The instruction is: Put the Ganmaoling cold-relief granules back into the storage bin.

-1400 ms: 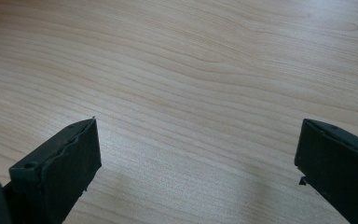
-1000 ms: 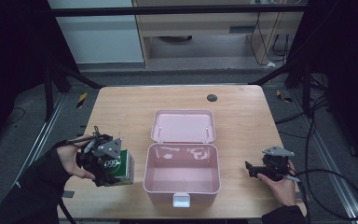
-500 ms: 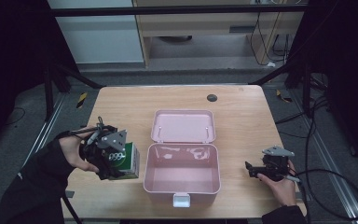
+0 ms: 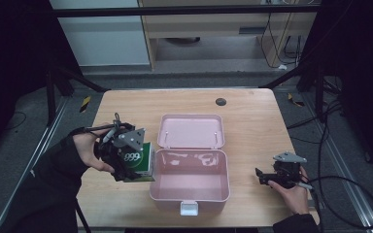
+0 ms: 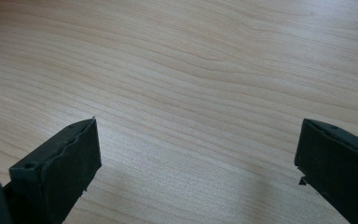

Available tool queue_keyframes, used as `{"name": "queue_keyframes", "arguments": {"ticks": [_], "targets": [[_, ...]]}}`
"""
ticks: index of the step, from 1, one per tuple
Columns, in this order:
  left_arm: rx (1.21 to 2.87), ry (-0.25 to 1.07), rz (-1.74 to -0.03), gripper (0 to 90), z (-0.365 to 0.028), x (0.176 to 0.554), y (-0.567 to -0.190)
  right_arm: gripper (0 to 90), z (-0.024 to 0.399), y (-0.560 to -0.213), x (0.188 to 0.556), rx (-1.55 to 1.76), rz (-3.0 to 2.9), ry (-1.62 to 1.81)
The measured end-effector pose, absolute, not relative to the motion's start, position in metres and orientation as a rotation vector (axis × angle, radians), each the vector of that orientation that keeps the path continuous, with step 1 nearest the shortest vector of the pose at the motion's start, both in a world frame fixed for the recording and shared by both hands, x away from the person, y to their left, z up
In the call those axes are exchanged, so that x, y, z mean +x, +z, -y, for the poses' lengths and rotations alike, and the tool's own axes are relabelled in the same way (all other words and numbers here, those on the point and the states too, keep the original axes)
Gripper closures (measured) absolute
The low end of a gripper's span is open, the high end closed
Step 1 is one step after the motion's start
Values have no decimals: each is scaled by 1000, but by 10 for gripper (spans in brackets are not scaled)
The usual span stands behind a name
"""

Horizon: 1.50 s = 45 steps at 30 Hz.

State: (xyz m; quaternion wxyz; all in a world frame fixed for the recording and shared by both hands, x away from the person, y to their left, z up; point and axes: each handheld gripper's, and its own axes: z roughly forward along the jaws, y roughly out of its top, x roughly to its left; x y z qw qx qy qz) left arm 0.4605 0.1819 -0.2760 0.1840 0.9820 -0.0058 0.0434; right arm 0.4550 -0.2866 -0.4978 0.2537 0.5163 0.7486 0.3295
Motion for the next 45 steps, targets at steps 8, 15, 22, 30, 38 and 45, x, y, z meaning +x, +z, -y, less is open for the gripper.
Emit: {"name": "queue_keyframes", "arguments": {"ticks": [8,15,22,30,38,45], "targets": [[2761,111,37,146,-163,461,-270,7,286,-498,455,1406,-2037,888],[2763,118,65,146,-150,461,-267,7,286,-498,455,1402,-2040,886],[2766,112,80,147,-139,462,-266,7,286,-498,455,1405,-2041,886],[2754,106,116,147,-124,465,-269,7,286,-499,455,1404,-2045,886],[2774,99,146,147,-109,468,-276,7,286,-499,455,1403,-2048,887],[2788,82,166,147,-98,472,-289,7,285,-499,455,1402,-2051,883]]}}
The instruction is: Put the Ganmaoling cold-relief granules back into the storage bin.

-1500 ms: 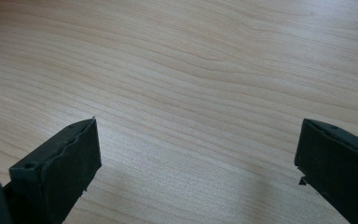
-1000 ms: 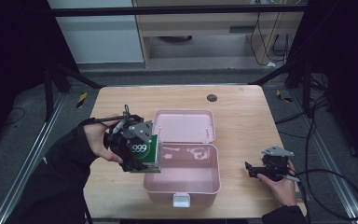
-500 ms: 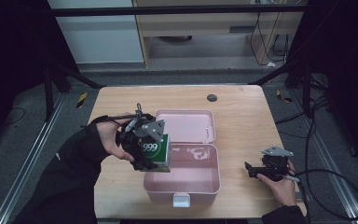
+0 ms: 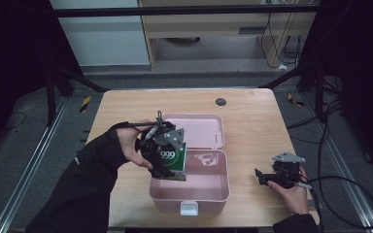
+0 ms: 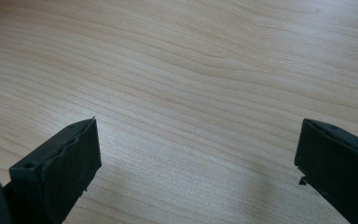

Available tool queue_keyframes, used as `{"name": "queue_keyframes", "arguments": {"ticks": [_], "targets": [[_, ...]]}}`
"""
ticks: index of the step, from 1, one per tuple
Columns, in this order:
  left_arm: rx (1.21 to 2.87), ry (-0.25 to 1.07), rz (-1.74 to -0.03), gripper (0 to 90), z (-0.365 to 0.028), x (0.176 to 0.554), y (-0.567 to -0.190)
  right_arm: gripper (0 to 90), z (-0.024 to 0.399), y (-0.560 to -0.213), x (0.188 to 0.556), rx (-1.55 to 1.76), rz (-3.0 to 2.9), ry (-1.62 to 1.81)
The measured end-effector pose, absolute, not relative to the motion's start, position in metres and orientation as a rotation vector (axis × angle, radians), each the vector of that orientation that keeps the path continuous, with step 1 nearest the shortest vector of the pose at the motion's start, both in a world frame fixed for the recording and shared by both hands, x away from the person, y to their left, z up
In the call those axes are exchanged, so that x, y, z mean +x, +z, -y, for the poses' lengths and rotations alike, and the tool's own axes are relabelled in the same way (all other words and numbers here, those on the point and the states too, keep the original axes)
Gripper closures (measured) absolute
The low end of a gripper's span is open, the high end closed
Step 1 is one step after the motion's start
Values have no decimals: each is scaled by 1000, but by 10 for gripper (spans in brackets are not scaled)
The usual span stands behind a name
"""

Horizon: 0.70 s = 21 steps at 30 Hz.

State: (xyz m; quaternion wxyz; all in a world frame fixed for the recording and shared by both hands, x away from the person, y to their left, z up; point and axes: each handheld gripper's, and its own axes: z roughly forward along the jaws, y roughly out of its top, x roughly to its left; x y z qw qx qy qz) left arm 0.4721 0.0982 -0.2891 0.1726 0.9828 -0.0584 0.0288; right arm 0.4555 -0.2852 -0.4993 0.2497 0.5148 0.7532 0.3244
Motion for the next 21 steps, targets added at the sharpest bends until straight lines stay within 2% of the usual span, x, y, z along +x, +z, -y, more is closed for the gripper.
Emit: {"name": "queue_keyframes", "arguments": {"ticks": [21], "targets": [[2830,53,143,147,-97,481,-336,7,284,-501,456,1391,-2066,870]]}}
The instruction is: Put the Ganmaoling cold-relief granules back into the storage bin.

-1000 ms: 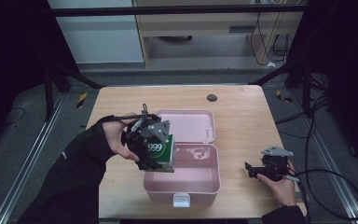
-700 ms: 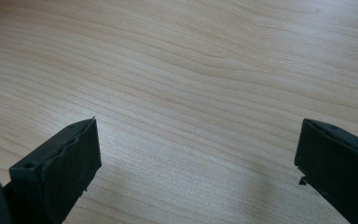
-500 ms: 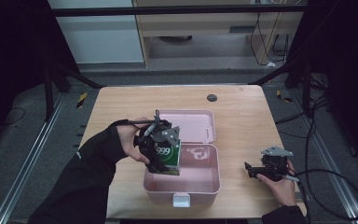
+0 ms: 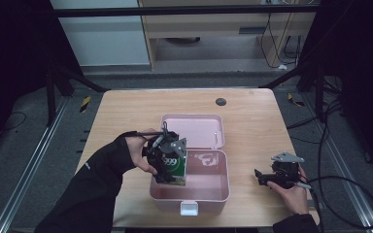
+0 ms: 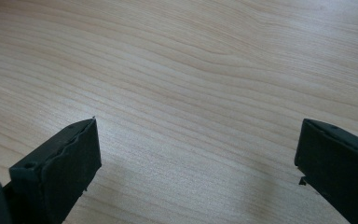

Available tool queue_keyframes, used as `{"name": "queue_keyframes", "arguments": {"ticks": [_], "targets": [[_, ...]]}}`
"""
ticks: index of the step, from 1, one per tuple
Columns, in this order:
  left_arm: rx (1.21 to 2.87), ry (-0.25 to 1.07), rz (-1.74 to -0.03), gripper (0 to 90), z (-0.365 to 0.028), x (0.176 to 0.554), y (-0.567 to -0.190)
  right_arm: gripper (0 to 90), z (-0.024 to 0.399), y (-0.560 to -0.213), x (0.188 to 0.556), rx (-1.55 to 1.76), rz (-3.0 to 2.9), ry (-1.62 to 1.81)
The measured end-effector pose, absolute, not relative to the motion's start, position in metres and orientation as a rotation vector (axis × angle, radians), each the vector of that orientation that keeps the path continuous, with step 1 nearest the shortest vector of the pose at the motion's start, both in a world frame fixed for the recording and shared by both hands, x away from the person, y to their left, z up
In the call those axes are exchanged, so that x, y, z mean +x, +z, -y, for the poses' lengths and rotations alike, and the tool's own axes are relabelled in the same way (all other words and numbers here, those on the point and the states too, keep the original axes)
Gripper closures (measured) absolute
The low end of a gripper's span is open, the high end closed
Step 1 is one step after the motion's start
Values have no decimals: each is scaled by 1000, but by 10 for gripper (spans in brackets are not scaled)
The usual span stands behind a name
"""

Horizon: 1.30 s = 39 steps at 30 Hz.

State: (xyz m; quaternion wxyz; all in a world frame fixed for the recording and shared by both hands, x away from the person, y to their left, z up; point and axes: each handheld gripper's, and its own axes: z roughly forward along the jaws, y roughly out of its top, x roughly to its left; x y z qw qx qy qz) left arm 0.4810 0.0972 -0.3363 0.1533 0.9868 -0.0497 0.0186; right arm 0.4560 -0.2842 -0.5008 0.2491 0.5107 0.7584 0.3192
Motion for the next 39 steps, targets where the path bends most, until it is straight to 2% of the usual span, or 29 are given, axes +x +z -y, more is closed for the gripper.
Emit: {"name": "queue_keyframes", "arguments": {"ticks": [39], "targets": [[2899,-11,90,143,-96,486,-390,7,283,-501,456,1392,-2075,863]]}}
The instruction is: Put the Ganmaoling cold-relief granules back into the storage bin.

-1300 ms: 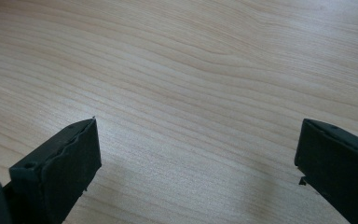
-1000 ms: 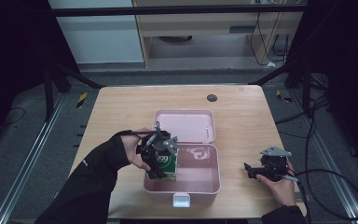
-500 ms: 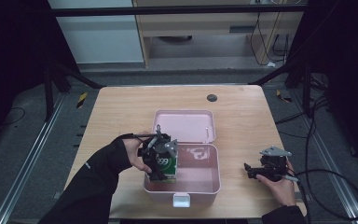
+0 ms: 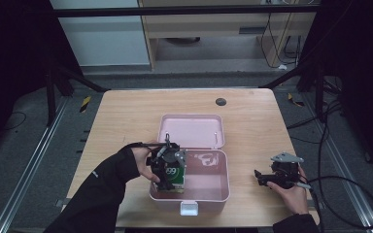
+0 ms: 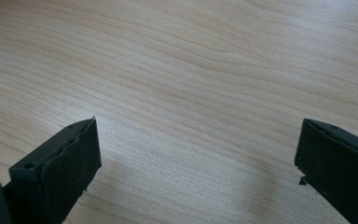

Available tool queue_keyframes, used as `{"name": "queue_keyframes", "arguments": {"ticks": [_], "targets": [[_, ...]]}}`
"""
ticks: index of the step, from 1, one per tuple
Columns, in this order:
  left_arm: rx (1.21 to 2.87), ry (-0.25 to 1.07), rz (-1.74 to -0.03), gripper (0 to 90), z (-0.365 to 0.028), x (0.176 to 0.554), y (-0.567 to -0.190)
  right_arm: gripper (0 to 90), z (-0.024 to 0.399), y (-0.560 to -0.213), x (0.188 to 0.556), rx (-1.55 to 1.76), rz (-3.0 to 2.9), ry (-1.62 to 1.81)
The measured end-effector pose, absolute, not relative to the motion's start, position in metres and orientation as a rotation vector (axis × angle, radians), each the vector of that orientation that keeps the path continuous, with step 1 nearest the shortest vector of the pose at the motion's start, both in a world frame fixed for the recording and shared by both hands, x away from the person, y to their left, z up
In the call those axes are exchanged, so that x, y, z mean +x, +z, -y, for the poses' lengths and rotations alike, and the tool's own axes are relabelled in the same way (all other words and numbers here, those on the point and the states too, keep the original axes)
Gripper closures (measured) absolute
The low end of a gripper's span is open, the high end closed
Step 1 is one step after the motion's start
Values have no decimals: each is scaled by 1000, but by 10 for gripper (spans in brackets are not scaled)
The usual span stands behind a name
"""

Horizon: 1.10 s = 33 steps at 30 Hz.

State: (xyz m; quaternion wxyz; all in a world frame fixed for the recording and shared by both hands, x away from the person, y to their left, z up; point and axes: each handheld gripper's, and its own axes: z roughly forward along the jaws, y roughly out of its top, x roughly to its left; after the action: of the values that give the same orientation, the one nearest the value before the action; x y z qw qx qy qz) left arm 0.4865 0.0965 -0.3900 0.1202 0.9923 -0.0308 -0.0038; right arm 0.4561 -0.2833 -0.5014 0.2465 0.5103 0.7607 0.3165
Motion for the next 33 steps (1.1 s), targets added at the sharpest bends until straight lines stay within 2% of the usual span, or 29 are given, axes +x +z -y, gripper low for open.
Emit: {"name": "queue_keyframes", "arguments": {"ticks": [18,24,33], "targets": [[2910,12,91,121,-99,487,-395,6,283,-501,456,1379,-2075,864],[2865,48,76,119,-104,486,-382,7,283,-501,456,1380,-2074,864],[2751,131,64,167,-118,478,-346,7,284,-501,456,1386,-2070,862]]}}
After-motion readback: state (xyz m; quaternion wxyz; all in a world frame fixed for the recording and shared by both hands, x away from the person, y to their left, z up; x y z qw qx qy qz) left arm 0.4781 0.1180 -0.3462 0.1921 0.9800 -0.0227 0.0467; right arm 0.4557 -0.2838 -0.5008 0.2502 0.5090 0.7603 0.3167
